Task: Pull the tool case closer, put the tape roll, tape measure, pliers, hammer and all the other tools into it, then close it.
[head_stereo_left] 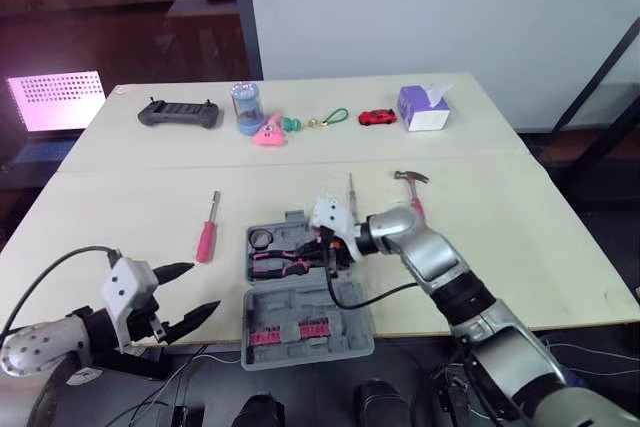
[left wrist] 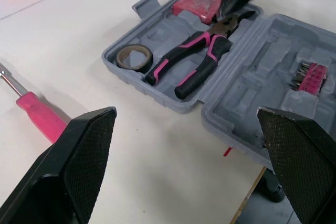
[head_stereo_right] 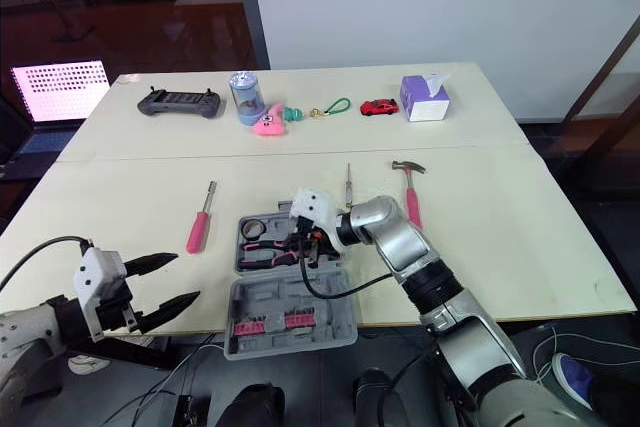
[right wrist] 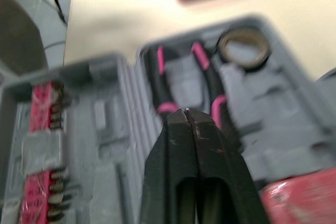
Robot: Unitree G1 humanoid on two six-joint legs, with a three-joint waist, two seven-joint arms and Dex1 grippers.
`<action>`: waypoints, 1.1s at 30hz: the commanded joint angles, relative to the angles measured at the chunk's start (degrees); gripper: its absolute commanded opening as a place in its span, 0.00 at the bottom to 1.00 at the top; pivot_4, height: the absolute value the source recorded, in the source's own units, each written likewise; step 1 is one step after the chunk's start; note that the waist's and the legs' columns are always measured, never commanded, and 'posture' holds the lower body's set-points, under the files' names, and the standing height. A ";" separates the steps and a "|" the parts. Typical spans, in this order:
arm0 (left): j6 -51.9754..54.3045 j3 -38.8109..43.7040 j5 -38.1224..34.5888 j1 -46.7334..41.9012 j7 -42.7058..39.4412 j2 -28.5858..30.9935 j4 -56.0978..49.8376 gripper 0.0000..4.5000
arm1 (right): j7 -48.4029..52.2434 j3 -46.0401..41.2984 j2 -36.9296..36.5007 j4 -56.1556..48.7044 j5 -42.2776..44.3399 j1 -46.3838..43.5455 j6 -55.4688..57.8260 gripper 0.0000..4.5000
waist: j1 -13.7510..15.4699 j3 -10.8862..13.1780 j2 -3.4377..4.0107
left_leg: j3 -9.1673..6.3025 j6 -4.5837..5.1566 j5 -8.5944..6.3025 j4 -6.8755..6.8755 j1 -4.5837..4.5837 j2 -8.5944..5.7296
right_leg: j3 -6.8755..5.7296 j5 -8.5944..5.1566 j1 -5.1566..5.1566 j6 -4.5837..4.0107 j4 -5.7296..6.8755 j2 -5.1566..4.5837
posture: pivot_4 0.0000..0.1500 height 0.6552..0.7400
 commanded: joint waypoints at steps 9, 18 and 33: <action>-0.29 -0.80 1.25 -0.95 -0.60 0.88 0.43 1.00 | -5.38 5.05 3.95 20.27 -6.54 1.17 -3.16 0.02 | -0.14 -0.35 -0.04 | 0.01 0.00 0.00 -0.03 0.25 0.00 | 0.01 0.00 0.22 0.00 0.00 0.01 | 1.00 1.00; -1.42 -0.95 2.66 -1.09 -1.54 2.16 2.83 1.00 | -5.75 9.03 3.33 23.29 -10.39 1.59 -3.47 0.02 | 0.00 -1.53 -0.02 | 0.00 0.06 -0.04 -0.22 1.23 0.00 | 0.00 -0.03 1.15 -0.01 -0.17 0.03 | 1.00 1.00; -3.45 -1.63 4.35 -1.88 -2.55 2.37 5.04 1.00 | -7.55 6.93 3.84 23.19 -10.05 0.17 -7.84 0.02 | 0.14 -2.45 0.03 | -0.02 0.07 -0.05 -0.91 2.32 0.01 | 0.00 -0.17 2.07 -0.07 -0.54 0.02 | 1.00 1.00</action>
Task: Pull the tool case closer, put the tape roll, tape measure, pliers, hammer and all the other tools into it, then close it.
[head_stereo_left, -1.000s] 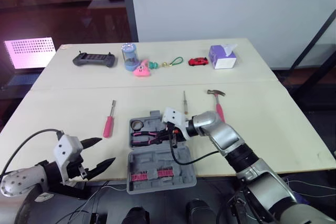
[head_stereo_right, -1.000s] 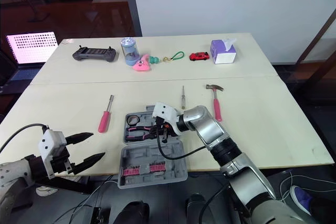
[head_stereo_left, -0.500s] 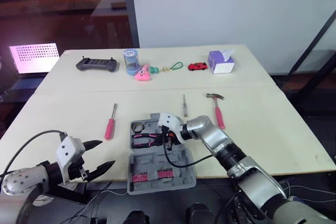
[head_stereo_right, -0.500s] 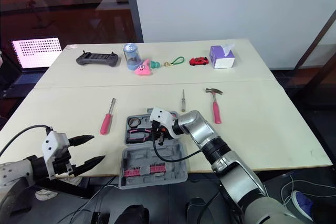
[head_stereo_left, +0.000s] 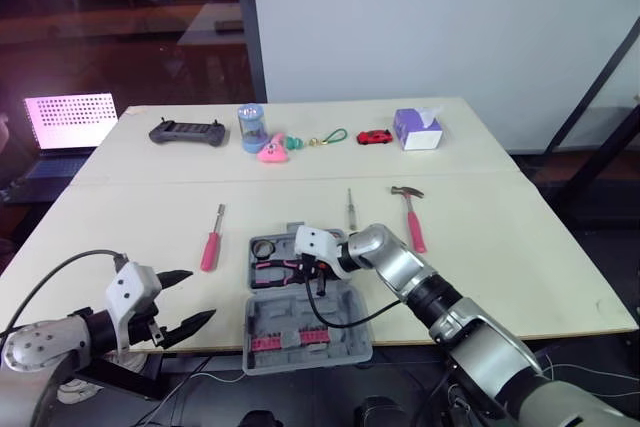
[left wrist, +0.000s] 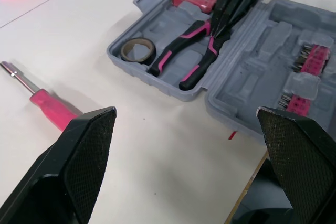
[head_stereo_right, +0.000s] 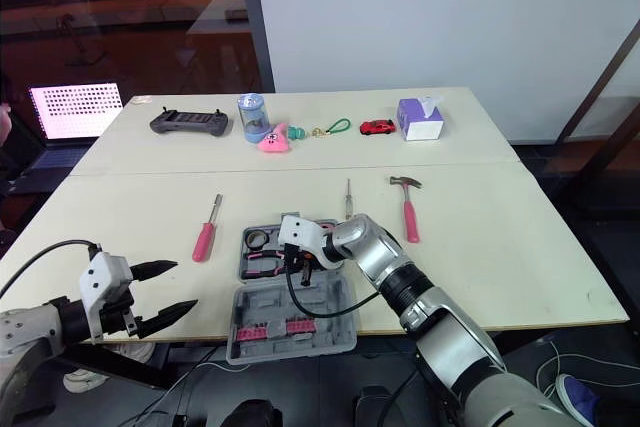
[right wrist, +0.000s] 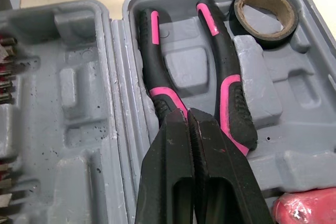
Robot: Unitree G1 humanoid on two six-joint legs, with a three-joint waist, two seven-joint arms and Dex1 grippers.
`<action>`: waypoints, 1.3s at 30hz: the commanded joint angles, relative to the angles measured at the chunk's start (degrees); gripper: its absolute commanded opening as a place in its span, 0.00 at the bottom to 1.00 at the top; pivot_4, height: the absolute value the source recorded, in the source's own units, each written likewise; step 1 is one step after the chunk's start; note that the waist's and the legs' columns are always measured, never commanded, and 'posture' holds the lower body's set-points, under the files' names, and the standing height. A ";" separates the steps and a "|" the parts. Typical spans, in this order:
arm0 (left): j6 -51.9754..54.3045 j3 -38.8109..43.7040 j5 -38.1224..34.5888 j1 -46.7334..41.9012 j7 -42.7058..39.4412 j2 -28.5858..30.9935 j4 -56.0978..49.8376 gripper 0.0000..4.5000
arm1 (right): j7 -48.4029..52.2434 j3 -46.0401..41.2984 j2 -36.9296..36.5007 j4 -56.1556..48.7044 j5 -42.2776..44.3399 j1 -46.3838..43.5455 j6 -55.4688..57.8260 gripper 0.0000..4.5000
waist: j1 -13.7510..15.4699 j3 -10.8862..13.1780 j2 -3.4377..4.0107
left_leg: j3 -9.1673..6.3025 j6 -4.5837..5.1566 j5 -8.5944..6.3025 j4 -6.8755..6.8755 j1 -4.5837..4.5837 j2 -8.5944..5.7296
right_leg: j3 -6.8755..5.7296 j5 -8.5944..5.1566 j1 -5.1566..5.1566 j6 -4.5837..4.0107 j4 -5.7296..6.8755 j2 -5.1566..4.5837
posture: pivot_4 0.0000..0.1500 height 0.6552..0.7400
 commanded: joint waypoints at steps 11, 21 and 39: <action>-3.45 -1.79 1.36 -5.72 -3.29 1.99 6.34 1.00 | 4.68 -12.65 -17.17 -15.53 3.75 3.71 -10.96 0.02 | 1.32 1.07 0.14 | -0.08 -0.23 0.14 0.07 -1.54 -0.01 | -0.04 0.05 -1.58 -0.01 0.21 -0.02 | 1.00 1.00; -8.94 -11.40 8.66 -15.18 -5.00 0.78 20.21 0.21 | 12.50 -9.78 -26.62 -9.96 0.03 5.10 -18.74 0.00 | -0.01 1.60 -0.05 | 0.11 -0.18 0.11 0.03 -1.41 0.00 | 0.02 0.05 -1.47 -0.01 0.14 -0.02 | 1.00 1.00; -10.10 -23.54 15.05 -25.64 -2.73 -9.15 27.43 0.01 | 10.53 -4.80 -19.03 -15.53 -5.24 9.01 -19.91 0.00 | -0.01 1.65 -0.10 | 0.04 -0.21 0.13 0.08 -1.40 0.00 | 0.01 0.06 -1.45 0.00 0.18 -0.02 | 1.00 1.00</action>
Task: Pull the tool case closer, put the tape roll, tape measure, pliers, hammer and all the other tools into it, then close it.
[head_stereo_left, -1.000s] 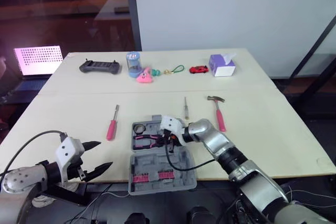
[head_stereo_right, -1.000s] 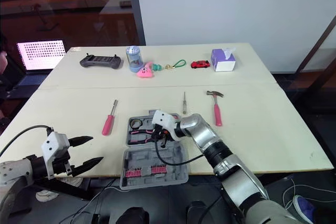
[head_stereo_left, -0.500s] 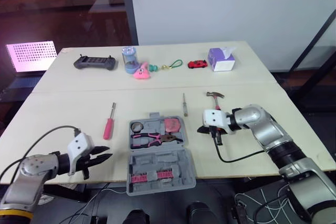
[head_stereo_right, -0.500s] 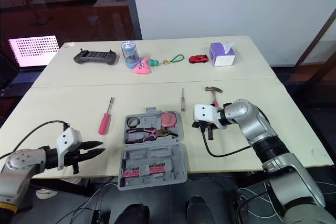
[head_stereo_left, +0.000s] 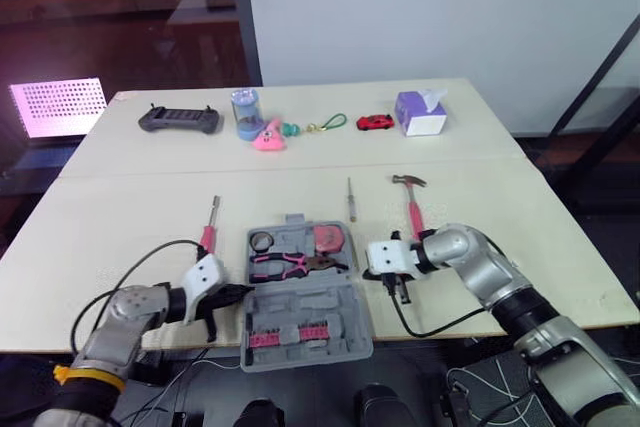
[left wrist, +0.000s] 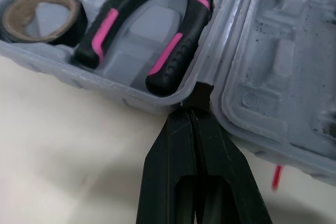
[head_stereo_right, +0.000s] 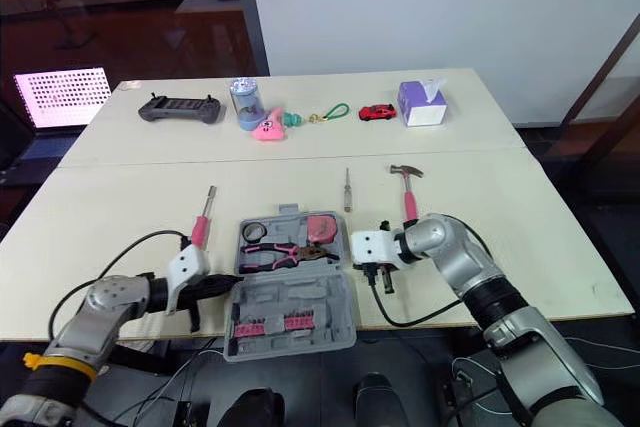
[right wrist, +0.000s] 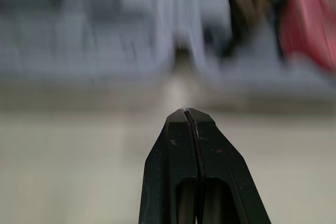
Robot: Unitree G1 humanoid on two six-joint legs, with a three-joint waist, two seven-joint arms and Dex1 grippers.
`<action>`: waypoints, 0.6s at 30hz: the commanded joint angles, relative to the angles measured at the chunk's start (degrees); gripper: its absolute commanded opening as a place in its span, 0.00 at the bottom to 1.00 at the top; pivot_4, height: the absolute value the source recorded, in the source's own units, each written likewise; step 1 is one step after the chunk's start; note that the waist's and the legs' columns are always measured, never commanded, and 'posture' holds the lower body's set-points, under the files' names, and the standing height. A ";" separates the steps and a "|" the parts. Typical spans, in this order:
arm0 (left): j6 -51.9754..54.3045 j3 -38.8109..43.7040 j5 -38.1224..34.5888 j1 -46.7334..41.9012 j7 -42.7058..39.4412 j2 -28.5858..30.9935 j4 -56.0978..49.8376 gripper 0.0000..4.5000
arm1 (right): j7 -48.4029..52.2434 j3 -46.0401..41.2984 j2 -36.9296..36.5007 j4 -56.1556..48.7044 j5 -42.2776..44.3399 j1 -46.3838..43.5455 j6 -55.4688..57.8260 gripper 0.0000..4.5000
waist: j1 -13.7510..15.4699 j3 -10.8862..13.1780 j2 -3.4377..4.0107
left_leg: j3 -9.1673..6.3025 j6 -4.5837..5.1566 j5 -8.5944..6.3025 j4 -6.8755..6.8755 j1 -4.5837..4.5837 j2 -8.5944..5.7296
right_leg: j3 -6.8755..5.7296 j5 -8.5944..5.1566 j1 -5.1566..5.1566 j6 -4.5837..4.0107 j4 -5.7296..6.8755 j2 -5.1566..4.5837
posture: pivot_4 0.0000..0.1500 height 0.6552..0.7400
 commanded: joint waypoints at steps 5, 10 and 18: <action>2.08 -1.63 -0.33 -2.09 0.46 -3.07 -2.05 0.01 | -2.02 0.71 4.25 -4.58 0.07 0.39 3.44 0.00 | 0.48 -0.01 0.00 | -0.01 -0.01 0.01 0.04 0.08 0.00 | -0.01 0.00 0.10 0.00 0.01 0.00 | 1.00 1.00; 3.51 0.69 -0.82 -2.33 1.53 -2.42 -2.02 0.01 | -3.05 0.06 5.58 -3.72 -0.11 -0.36 4.97 0.00 | 0.34 -0.01 0.00 | -0.02 -0.01 0.01 0.04 0.16 0.00 | -0.01 0.00 0.14 0.00 0.05 0.02 | 1.00 1.00; 2.74 2.24 0.44 -7.86 3.37 -2.67 5.10 0.01 | -5.93 -0.88 9.30 6.26 -1.48 -5.96 3.89 0.00 | -0.10 -0.01 -0.01 | -0.05 -0.05 0.04 0.04 0.12 0.00 | -0.02 0.01 0.07 -0.01 0.09 0.03 | 1.00 1.00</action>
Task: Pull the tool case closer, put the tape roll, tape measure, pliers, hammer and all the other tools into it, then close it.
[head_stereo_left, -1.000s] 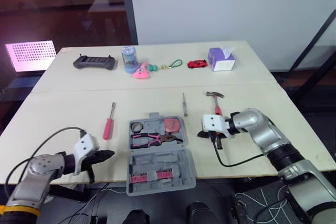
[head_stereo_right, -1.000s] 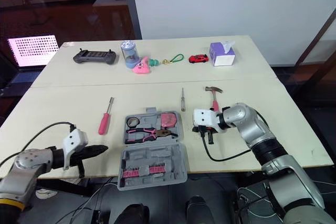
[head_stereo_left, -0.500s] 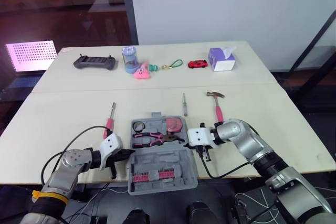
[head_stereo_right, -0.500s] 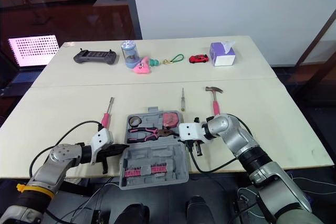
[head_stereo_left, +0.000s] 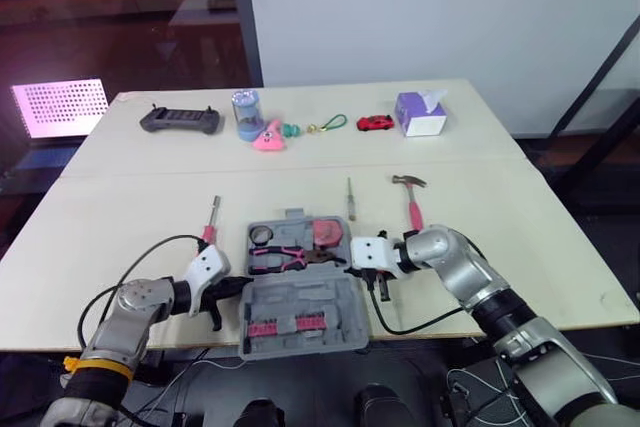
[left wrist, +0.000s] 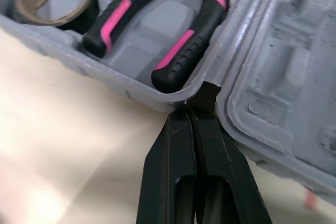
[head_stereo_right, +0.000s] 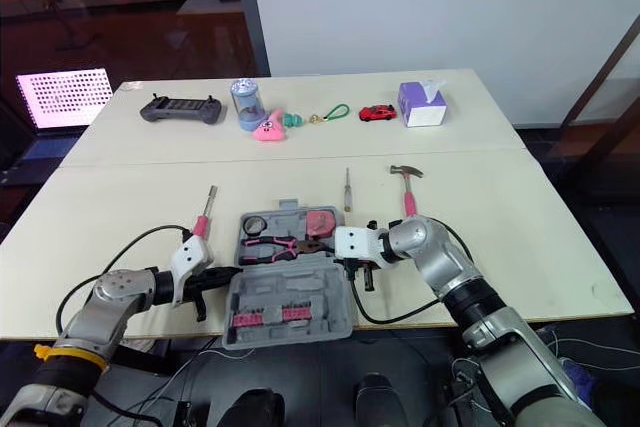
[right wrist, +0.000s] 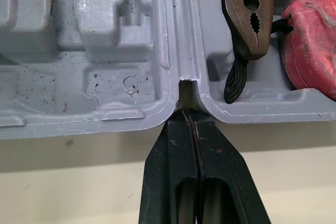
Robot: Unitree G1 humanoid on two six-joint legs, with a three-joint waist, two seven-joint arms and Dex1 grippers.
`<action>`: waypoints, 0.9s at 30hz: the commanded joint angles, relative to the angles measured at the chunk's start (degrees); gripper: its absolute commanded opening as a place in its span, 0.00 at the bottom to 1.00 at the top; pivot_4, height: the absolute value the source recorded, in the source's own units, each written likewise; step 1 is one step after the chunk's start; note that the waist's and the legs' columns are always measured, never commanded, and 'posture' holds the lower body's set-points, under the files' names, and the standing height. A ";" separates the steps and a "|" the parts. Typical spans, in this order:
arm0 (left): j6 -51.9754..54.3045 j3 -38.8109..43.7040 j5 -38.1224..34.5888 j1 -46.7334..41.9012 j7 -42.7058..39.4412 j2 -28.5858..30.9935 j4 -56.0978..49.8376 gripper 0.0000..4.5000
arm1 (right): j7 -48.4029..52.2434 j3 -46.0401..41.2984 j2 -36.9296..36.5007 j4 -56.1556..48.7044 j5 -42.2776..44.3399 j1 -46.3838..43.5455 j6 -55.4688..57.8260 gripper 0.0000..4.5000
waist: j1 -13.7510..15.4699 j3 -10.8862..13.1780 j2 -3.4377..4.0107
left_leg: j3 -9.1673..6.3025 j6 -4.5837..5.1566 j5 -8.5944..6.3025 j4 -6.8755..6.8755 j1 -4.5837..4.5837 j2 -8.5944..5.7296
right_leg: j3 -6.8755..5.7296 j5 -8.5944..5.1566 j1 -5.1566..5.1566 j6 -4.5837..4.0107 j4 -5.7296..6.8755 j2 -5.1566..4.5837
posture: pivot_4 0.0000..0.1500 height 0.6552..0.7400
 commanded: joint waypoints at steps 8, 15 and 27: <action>-4.29 -1.86 3.84 -7.91 3.27 -2.61 7.94 0.01 | -4.87 -0.76 6.14 11.35 0.06 -7.17 -3.39 0.00 | 0.06 0.00 0.00 | 0.00 -0.26 0.15 -0.01 -0.01 0.00 | 0.00 0.00 0.00 0.00 0.01 -0.01 | 1.00 1.00; -7.54 -2.03 5.80 -9.94 4.93 -4.53 12.57 0.01 | -5.07 -0.60 7.22 14.71 -0.63 -6.98 -3.86 0.00 | 0.09 -0.05 0.01 | -0.02 -0.29 0.16 0.00 0.04 -0.01 | -0.01 0.01 0.05 0.00 0.08 -0.01 | 1.00 1.00; -10.19 -2.52 6.56 -11.01 4.77 -6.73 15.79 0.01 | -4.44 -0.82 6.00 13.46 -1.34 -5.46 -2.58 0.00 | 0.30 -0.10 0.02 | -0.08 -0.29 0.16 0.02 0.11 -0.01 | -0.05 0.01 0.16 0.01 0.09 -0.02 | 1.00 1.00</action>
